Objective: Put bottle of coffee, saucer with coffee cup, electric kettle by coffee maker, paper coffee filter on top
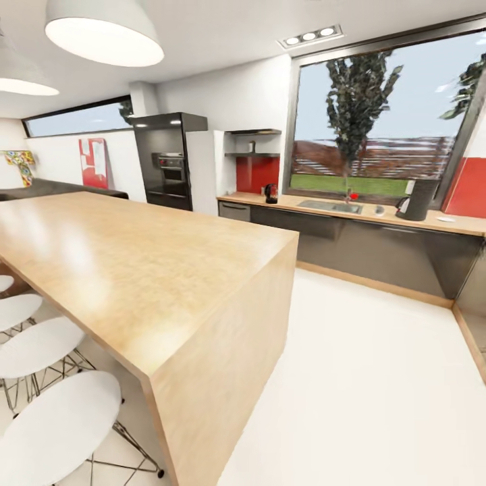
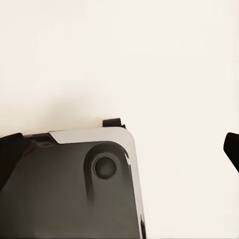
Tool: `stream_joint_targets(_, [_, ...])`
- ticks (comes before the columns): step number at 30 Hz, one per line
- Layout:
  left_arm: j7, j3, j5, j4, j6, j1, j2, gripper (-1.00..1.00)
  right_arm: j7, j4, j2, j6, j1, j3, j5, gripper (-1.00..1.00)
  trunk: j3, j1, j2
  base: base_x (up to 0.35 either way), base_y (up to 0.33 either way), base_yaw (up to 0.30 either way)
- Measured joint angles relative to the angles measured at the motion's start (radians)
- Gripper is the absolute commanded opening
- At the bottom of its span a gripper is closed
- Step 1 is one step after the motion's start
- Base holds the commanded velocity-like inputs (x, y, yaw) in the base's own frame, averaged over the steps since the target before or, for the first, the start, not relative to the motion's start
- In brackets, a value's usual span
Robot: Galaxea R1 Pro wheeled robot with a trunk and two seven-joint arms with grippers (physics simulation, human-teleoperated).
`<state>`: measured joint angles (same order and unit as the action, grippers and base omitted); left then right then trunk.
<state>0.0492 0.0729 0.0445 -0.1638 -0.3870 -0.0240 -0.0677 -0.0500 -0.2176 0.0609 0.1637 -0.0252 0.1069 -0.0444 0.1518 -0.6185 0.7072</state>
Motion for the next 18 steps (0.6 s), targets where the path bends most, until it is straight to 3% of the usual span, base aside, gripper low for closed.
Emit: stream_joint_targets(18, [-0.003,0.000,0.000,0.000,0.000,0.000,0.000,1.00,0.000,0.000,-0.001,0.000,0.000,0.000,0.000,1.00,-0.057,0.069,-0.126,0.000,0.000,-0.276])
